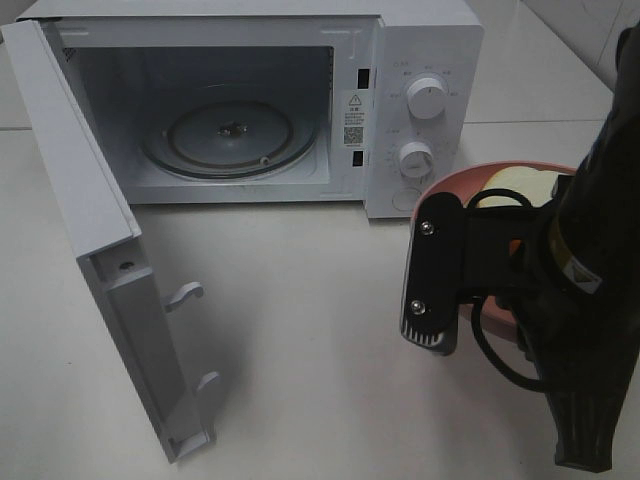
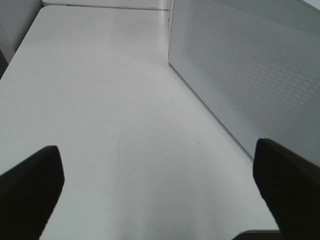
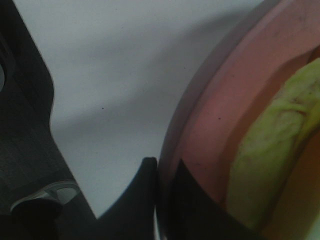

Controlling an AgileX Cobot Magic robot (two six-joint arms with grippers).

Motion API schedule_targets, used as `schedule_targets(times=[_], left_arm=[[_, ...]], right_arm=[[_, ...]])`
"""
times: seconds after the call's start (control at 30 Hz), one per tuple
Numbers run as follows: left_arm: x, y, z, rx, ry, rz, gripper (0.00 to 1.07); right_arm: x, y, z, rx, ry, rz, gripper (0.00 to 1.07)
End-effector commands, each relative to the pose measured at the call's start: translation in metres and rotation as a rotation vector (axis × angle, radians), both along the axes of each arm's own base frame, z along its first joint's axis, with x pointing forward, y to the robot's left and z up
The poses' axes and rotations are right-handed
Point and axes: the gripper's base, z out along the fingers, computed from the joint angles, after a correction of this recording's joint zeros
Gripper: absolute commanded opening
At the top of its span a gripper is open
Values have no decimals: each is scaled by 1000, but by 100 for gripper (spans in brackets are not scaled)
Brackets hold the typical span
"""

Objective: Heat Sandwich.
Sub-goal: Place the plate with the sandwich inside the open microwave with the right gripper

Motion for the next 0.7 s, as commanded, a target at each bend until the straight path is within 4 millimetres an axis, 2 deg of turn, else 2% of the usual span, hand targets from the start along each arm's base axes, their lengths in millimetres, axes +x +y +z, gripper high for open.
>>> schedule_targets(times=[0.03,0.43,0.7], left_arm=[[-3,0,0,-8,-32,3,98],[-3,0,0,-8,-32,3,98],[-3,0,0,-8,-32,3,98]], right_arm=[[1,1,2,-13,-18,88,2],[5,8,2,-52,-5,427,2],[8,16,2,16,-53,469,3]])
